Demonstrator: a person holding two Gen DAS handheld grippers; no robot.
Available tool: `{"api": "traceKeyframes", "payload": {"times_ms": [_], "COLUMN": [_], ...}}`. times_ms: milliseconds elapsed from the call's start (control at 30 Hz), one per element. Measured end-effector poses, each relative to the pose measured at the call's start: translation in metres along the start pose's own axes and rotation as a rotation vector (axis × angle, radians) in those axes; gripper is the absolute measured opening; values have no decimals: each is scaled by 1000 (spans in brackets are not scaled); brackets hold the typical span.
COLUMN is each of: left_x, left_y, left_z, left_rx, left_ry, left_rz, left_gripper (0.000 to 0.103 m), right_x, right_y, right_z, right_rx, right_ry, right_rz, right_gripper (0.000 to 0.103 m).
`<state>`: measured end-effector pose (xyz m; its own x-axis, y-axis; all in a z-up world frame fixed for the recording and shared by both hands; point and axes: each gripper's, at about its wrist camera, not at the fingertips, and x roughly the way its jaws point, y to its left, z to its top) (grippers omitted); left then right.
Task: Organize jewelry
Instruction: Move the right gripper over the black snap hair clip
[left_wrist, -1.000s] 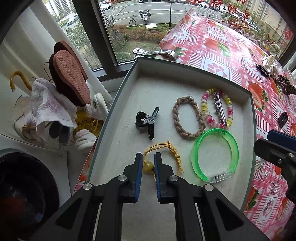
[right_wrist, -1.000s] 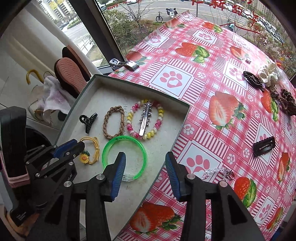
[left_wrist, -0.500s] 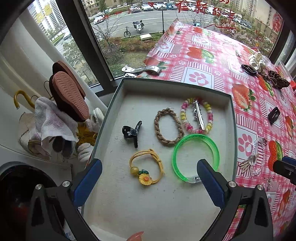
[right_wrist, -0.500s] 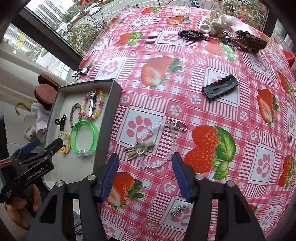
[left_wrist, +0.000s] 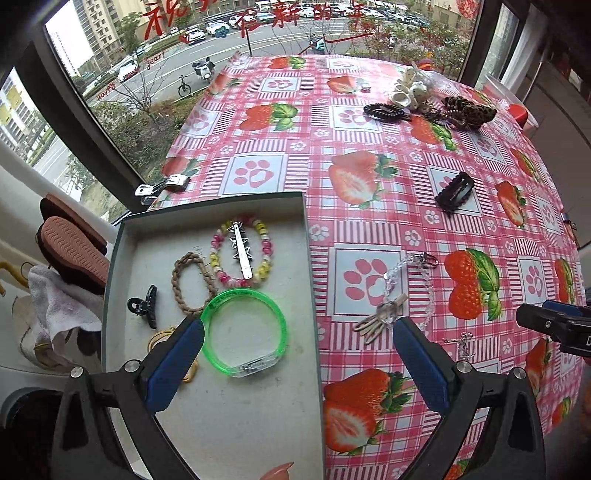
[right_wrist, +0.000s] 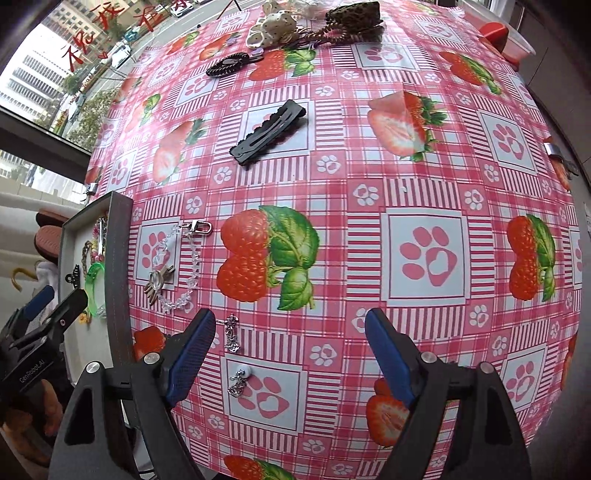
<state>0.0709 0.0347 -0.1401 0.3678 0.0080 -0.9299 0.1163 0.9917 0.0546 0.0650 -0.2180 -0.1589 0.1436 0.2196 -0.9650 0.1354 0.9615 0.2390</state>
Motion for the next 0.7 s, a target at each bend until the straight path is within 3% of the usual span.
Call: {"api": "traceKeyframes", "payload": {"times_ms": [333,700], "left_x": [17,43], "left_y": [-45,-73], "left_z": [17,34], "left_rx": [59,101], "left_ry": [28,61], "left_rz": [-80,-108], "left_gripper": [103,103], "right_x": [-4,5], "right_y": [-21,-13], "right_z": [14,75], "right_rx": [18,15], "right_ry": [-18,-43], "right_rz": [17,75], "right_gripper": [85,85]}}
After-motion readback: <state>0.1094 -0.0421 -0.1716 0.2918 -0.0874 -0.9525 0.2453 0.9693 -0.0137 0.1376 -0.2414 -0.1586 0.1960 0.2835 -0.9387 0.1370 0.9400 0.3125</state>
